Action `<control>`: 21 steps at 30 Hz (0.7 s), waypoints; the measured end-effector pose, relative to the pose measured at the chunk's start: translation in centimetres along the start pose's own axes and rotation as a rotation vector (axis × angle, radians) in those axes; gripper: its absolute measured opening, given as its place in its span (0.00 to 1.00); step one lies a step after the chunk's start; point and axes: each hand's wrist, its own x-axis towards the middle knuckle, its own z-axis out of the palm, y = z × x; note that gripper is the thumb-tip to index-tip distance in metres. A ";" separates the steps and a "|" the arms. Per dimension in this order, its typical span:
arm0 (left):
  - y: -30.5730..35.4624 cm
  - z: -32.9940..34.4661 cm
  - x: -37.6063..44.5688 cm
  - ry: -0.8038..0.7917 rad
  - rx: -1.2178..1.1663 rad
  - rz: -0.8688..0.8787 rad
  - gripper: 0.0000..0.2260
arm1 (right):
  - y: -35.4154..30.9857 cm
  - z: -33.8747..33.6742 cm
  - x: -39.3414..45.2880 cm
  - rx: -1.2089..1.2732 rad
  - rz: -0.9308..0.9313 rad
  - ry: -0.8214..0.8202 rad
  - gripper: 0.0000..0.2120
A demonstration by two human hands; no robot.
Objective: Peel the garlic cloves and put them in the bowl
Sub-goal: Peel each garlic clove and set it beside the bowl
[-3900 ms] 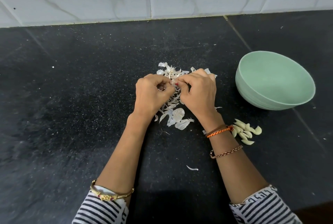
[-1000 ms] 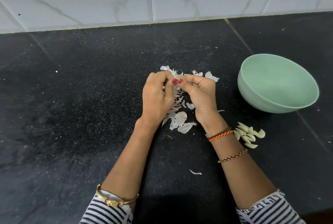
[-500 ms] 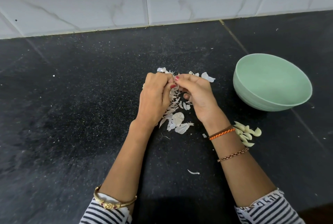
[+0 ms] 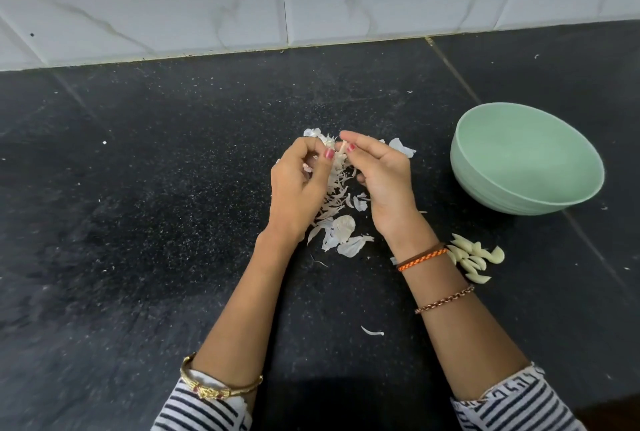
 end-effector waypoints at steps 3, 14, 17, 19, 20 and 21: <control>0.5 0.0 0.0 0.017 -0.108 -0.097 0.08 | 0.1 0.0 -0.1 -0.040 -0.064 0.021 0.09; 0.4 0.3 0.1 0.004 -0.206 -0.203 0.08 | 0.8 0.0 0.0 -0.042 -0.135 -0.050 0.08; 0.3 0.3 0.0 0.062 -0.159 -0.185 0.08 | 0.5 0.1 0.0 -0.041 -0.118 -0.059 0.06; 0.1 0.2 0.0 0.083 -0.109 -0.164 0.09 | 0.6 0.1 0.1 -0.073 -0.144 -0.051 0.06; 0.1 0.2 0.0 0.083 -0.075 -0.141 0.09 | 0.7 0.1 0.2 -0.096 -0.169 -0.043 0.06; 0.1 0.2 0.0 0.082 -0.041 -0.117 0.09 | 0.8 0.1 0.2 -0.122 -0.191 -0.031 0.06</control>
